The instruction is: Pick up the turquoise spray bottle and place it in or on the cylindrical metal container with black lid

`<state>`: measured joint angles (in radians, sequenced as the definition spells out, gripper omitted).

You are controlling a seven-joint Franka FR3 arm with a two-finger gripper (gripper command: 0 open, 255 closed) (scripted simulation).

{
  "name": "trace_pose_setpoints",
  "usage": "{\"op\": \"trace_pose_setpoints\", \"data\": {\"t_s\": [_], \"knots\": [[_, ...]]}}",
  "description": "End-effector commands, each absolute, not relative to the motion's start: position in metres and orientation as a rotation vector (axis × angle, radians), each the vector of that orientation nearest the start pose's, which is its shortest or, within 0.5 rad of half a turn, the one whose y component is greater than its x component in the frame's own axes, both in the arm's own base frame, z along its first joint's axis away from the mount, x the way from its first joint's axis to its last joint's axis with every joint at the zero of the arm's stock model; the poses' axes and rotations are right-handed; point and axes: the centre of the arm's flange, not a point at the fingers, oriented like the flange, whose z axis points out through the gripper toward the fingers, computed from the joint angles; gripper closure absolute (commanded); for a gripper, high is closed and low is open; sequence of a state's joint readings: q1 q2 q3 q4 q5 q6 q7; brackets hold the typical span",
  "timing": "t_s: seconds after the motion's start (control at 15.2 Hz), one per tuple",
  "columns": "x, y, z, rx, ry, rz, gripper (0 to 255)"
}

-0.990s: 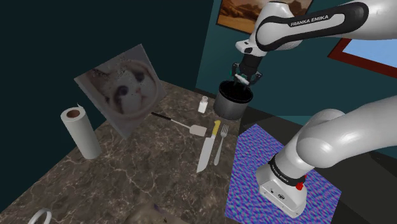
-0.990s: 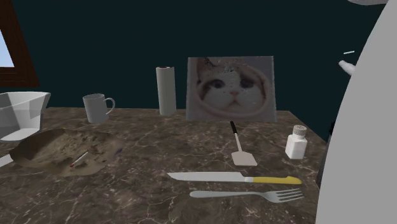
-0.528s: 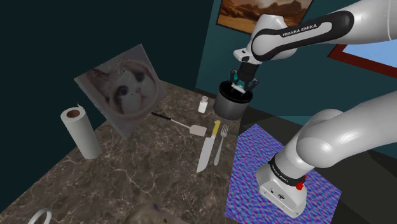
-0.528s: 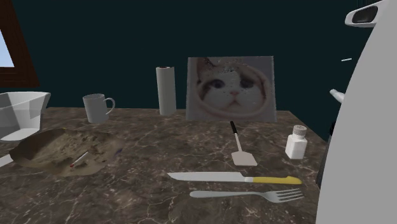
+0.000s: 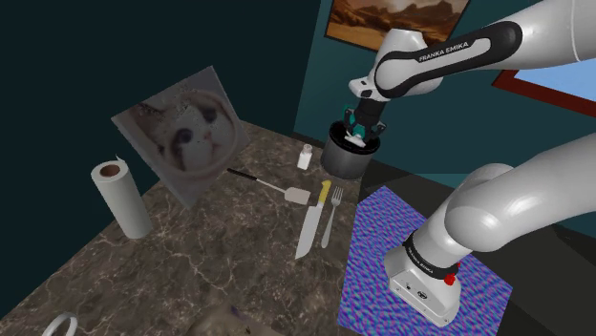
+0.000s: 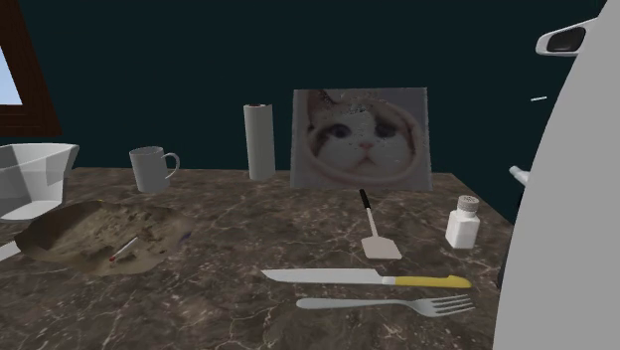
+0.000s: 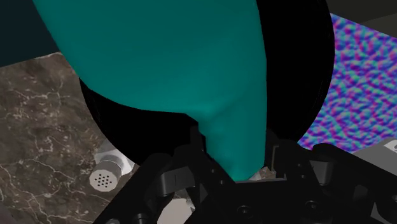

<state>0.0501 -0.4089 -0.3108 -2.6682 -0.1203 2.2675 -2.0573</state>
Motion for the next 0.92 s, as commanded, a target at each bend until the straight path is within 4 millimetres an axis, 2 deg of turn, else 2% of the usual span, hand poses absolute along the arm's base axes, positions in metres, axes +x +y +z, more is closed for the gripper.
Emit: {"op": "trace_pose_setpoints", "data": {"t_s": [0.0, 0.07, 0.13, 0.46, 0.73, 0.86], "knots": [[0.375, -0.097, 0.359, 1.842, 2.575, 0.034, 255], [0.375, -0.097, 0.359, 1.842, 2.575, 0.034, 255], [0.375, -0.096, 0.359, 1.842, 2.575, 0.034, 0], [0.375, -0.097, 0.359, 1.842, 2.575, 0.034, 0], [0.375, -0.098, 0.409, 1.842, 2.575, 0.034, 0], [0.375, -0.098, 0.409, 1.842, 2.575, 0.034, 0]]}}
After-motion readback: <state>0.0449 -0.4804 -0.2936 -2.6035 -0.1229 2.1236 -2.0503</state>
